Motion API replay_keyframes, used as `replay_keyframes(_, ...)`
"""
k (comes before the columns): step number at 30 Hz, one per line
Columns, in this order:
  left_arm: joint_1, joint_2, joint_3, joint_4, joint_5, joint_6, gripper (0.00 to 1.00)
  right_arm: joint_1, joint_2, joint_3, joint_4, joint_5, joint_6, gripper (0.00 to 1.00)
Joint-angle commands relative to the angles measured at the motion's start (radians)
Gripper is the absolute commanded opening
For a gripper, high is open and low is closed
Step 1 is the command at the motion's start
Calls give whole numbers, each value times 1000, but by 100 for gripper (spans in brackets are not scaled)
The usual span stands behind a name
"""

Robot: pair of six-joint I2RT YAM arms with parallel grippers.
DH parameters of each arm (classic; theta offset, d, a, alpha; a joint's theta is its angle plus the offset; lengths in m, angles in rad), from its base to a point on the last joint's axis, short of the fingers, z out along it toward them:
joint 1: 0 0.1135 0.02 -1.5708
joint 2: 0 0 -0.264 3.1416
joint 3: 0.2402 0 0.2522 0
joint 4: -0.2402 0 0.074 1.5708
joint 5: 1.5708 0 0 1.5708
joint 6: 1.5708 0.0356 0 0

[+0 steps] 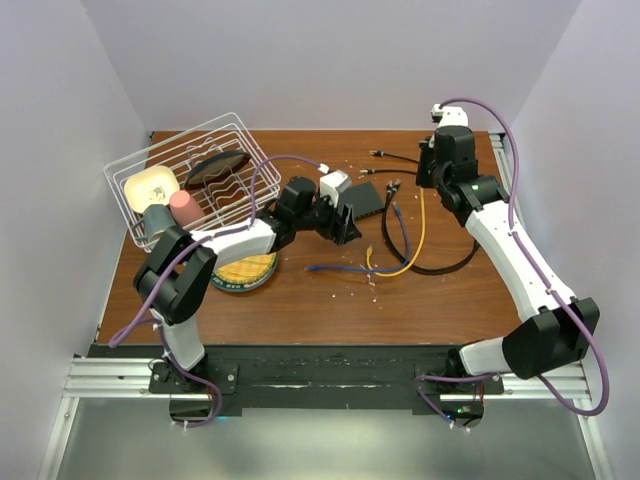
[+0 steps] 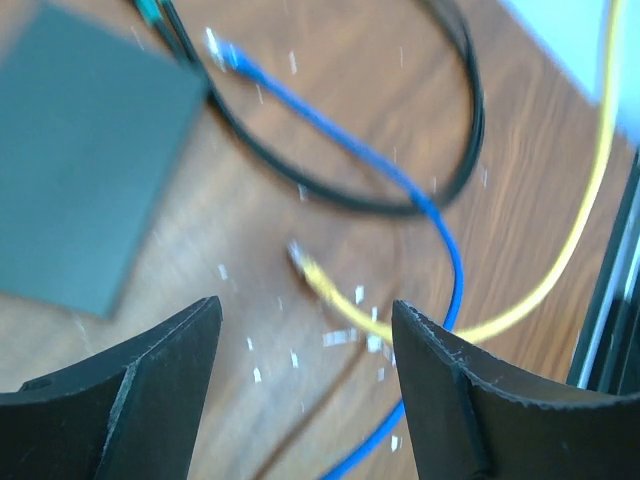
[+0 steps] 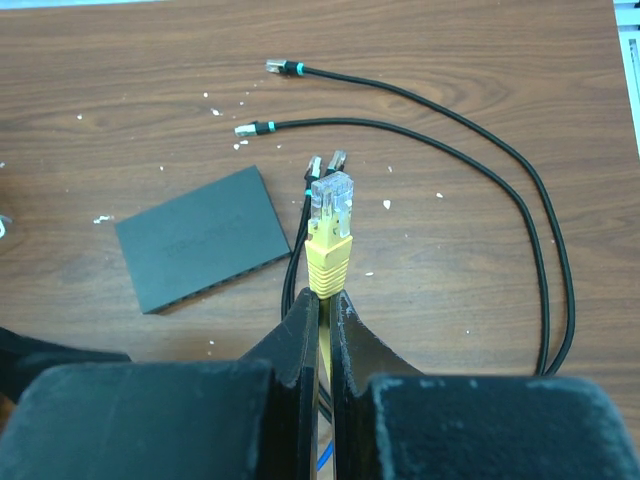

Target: Insert the plug into the switch port

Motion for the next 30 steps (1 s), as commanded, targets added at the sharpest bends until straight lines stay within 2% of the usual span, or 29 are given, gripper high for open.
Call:
replay_keyframes(1,-4,8,-30,19,146,71,73,-2,-13,67,8,-6,12,0)
replay_keyframes(7,-34,0,-39,-43,204,108,73,-2,-2,75,-1,-8,15,0)
replay_keyframes(15,-93,45,-57,-76,134,133,72,-1,-8,77,0,-21,20,0)
replay_keyframes(20,-116,77,-42,-122,93,159,68,-2,-14,75,-1,-23,20,0)
replay_keyframes(22,-120,88,-39,-132,62,165,61,-1,-19,75,2,-26,21,0)
replay_keyframes(23,-120,97,-38,-132,56,165,54,-1,-20,75,2,-29,20,0)
replay_keyframes(24,-120,99,-38,-132,56,166,34,-1,-22,73,0,-29,20,0)
replay_keyframes(26,-120,102,-30,-132,57,162,19,-1,-25,72,-3,-28,18,0)
replay_keyframes(27,-120,97,-27,-129,54,159,6,-1,-25,70,-3,-29,17,0)
replay_keyframes(28,-120,90,-24,-120,50,154,0,-1,-31,69,-1,-28,17,0)
replay_keyframes(30,-119,65,-13,-112,36,139,0,-2,-37,58,-3,-31,17,0)
